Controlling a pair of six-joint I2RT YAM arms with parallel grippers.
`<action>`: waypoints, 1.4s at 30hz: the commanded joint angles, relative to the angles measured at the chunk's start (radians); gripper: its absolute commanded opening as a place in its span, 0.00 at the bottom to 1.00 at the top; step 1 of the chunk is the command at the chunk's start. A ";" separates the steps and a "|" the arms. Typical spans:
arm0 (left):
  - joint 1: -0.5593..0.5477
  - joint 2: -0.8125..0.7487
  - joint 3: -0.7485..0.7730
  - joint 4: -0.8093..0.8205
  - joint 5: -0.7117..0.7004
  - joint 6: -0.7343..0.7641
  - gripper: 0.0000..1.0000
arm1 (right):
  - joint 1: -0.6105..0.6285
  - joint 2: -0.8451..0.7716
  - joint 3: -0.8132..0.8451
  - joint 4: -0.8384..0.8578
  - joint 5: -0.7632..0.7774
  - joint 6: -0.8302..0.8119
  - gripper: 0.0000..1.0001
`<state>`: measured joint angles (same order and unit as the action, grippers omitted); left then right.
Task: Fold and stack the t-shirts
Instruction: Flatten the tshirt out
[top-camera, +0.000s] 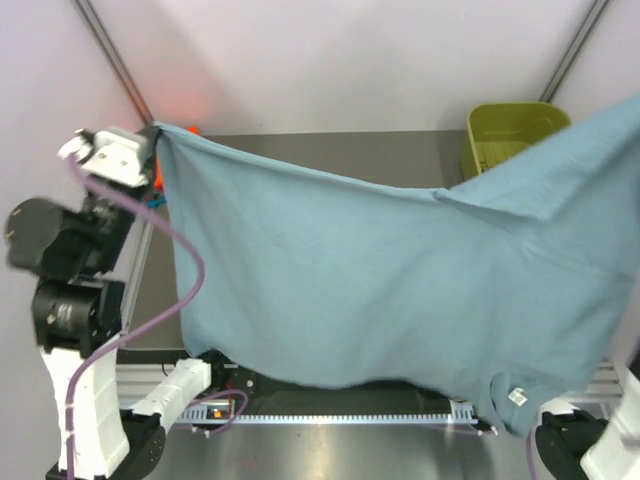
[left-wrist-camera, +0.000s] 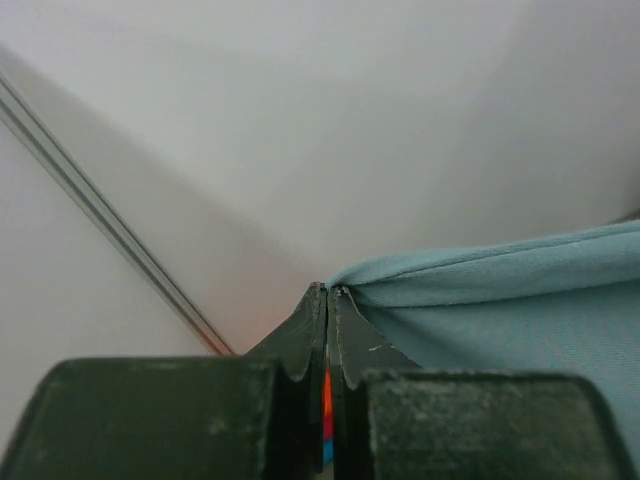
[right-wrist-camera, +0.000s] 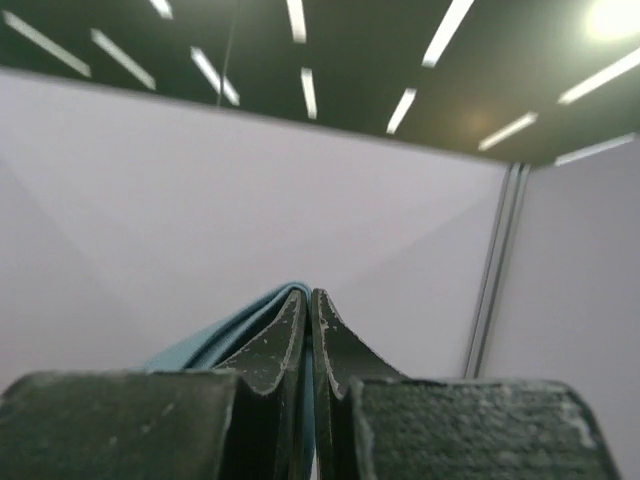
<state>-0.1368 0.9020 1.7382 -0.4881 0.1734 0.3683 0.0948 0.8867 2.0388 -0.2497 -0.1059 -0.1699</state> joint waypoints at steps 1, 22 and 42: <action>0.011 0.044 -0.100 0.042 -0.048 0.035 0.00 | -0.012 0.075 -0.209 0.108 -0.006 -0.054 0.00; 0.011 0.826 -0.349 0.333 -0.147 0.155 0.00 | 0.042 1.142 -0.145 0.218 -0.029 -0.221 0.00; 0.019 1.357 0.149 0.536 -0.462 0.103 0.00 | 0.056 1.572 0.333 0.303 0.224 -0.281 0.00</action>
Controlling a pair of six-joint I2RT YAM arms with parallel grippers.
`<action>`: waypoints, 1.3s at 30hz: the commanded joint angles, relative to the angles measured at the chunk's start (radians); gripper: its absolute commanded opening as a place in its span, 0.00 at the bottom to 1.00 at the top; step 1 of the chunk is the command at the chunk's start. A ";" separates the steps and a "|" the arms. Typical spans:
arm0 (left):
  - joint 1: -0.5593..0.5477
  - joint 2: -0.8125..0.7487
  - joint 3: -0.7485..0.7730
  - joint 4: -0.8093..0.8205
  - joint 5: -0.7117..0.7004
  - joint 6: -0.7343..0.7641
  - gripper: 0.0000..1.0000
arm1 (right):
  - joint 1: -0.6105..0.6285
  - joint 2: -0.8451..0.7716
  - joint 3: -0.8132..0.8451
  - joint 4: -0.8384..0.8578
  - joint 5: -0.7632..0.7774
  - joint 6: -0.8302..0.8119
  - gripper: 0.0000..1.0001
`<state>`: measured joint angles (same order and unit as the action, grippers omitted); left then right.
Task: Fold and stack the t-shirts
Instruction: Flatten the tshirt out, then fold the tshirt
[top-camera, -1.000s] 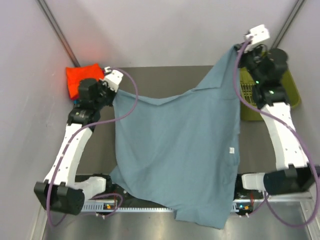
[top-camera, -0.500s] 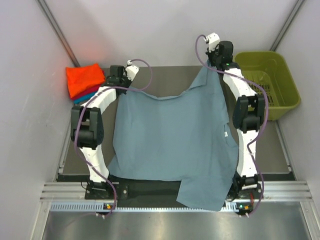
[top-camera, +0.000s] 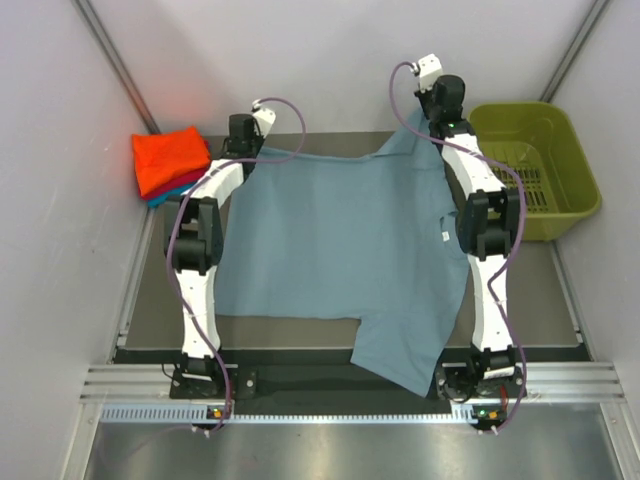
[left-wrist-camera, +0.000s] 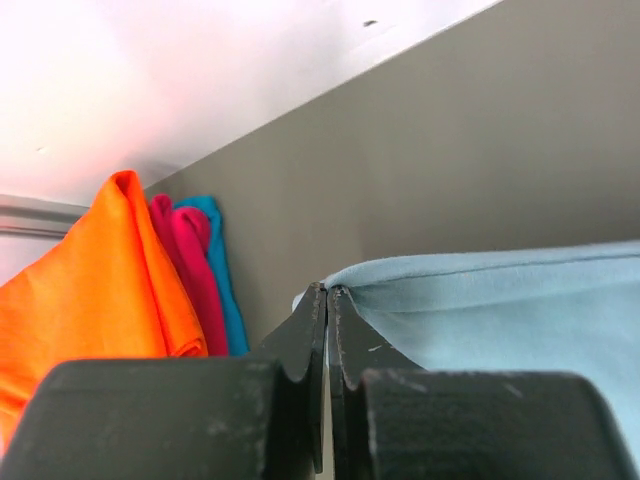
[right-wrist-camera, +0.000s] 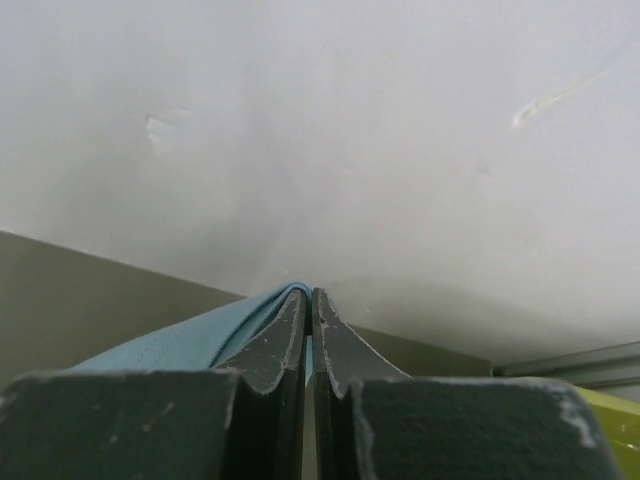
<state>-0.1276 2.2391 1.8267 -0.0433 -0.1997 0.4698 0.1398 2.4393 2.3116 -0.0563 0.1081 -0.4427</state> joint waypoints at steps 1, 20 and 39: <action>0.014 0.024 0.062 0.092 -0.092 0.006 0.00 | 0.011 0.026 0.066 0.119 0.005 -0.008 0.00; 0.086 0.042 0.079 0.085 -0.152 0.020 0.00 | 0.063 0.159 0.181 0.213 -0.013 -0.039 0.00; 0.088 -0.269 -0.145 -0.087 -0.047 0.043 0.00 | 0.061 -0.427 -0.374 0.009 -0.139 0.041 0.00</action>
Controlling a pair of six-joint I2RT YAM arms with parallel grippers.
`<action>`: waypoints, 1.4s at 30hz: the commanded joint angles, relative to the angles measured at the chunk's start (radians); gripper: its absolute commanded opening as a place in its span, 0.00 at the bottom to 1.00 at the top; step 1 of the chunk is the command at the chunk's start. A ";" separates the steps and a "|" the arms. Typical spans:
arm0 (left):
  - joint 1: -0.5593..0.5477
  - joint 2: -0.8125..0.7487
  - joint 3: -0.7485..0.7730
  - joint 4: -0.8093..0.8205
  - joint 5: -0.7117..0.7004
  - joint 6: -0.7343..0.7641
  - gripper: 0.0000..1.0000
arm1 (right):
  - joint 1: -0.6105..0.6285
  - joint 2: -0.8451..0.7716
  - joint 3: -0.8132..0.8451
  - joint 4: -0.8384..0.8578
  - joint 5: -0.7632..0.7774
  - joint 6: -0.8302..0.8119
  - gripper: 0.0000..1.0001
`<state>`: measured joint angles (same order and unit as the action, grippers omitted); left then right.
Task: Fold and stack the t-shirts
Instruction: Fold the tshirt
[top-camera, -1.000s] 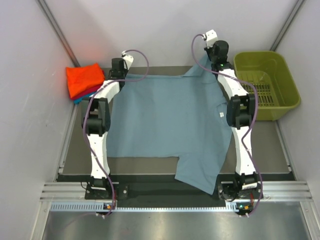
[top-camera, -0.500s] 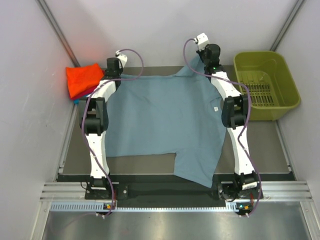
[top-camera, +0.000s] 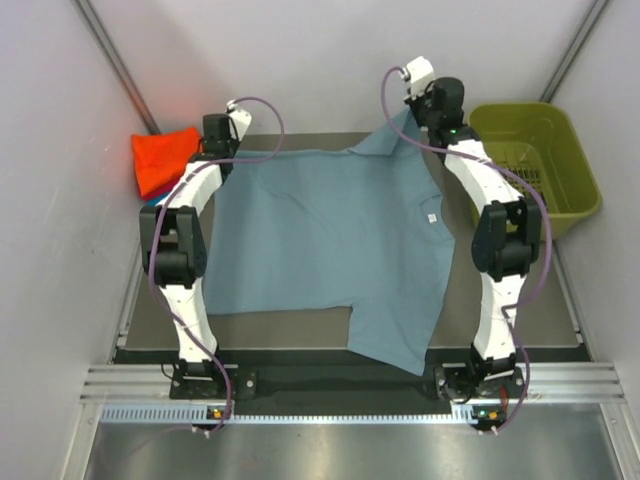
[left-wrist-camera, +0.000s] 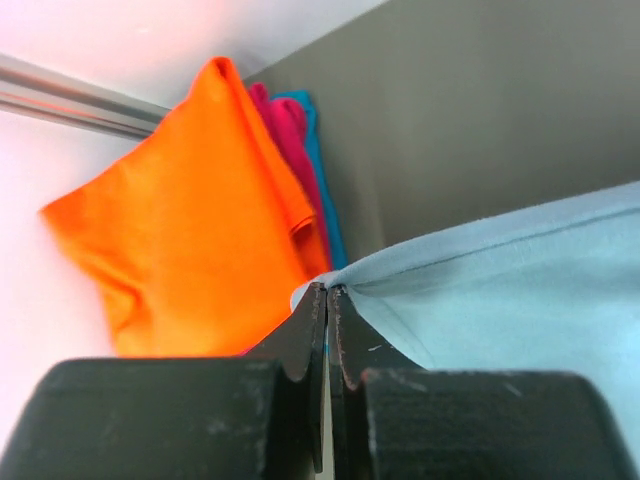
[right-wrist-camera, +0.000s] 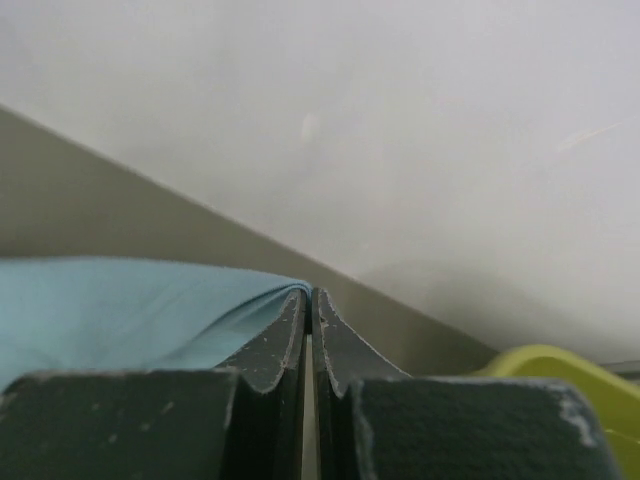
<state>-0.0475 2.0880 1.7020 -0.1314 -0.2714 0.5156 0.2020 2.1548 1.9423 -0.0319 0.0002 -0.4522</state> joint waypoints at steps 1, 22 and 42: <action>0.008 -0.126 -0.025 -0.010 0.037 -0.018 0.00 | 0.000 -0.153 -0.009 -0.023 -0.034 0.056 0.00; 0.008 -0.367 -0.240 -0.112 0.069 -0.080 0.00 | 0.028 -0.526 -0.301 -0.189 -0.063 0.141 0.00; 0.008 -0.525 -0.432 -0.168 0.106 -0.129 0.00 | 0.043 -0.756 -0.585 -0.229 -0.089 0.179 0.00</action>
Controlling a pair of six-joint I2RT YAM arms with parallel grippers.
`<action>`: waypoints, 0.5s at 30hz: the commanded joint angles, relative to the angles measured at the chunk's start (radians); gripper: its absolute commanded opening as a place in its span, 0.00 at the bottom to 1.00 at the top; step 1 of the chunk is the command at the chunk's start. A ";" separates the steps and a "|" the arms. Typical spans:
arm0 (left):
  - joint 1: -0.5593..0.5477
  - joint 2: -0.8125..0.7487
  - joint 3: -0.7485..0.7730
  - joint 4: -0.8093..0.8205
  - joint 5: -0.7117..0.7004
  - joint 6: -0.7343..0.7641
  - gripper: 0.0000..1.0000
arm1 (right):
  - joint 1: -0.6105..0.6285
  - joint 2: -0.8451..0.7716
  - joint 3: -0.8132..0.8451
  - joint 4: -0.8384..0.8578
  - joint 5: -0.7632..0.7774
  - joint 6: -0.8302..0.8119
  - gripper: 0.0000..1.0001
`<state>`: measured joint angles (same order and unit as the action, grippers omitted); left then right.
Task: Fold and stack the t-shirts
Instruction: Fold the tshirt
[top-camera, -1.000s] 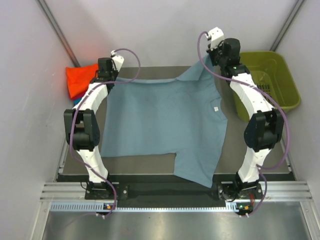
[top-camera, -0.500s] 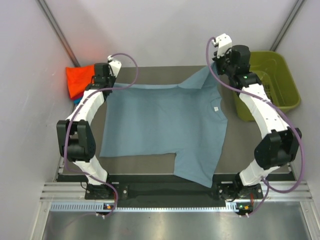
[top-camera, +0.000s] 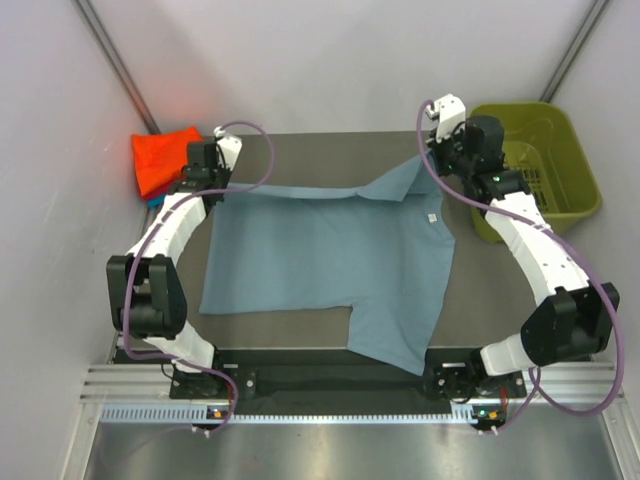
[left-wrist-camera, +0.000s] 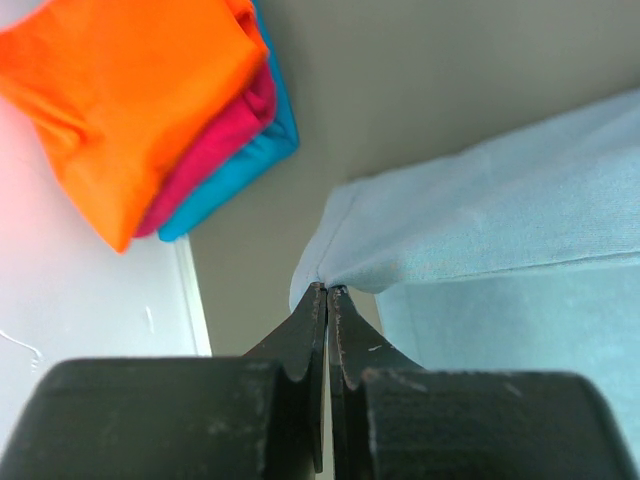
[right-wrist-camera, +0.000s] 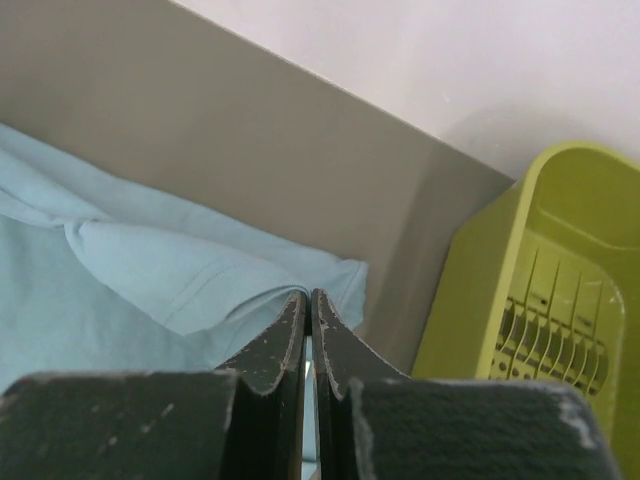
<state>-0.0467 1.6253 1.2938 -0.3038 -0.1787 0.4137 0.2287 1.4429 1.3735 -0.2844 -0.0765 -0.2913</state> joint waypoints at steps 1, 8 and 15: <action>0.005 -0.065 -0.033 0.005 0.018 -0.029 0.00 | 0.017 -0.045 -0.033 0.030 -0.014 0.017 0.00; 0.005 -0.039 -0.070 -0.046 0.048 -0.072 0.00 | 0.017 -0.015 -0.103 0.060 -0.032 0.014 0.00; 0.005 0.002 -0.068 -0.092 0.064 -0.088 0.00 | 0.027 0.010 -0.154 0.065 -0.046 0.017 0.00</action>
<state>-0.0467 1.6173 1.2282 -0.3737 -0.1337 0.3565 0.2325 1.4517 1.2259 -0.2695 -0.1032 -0.2844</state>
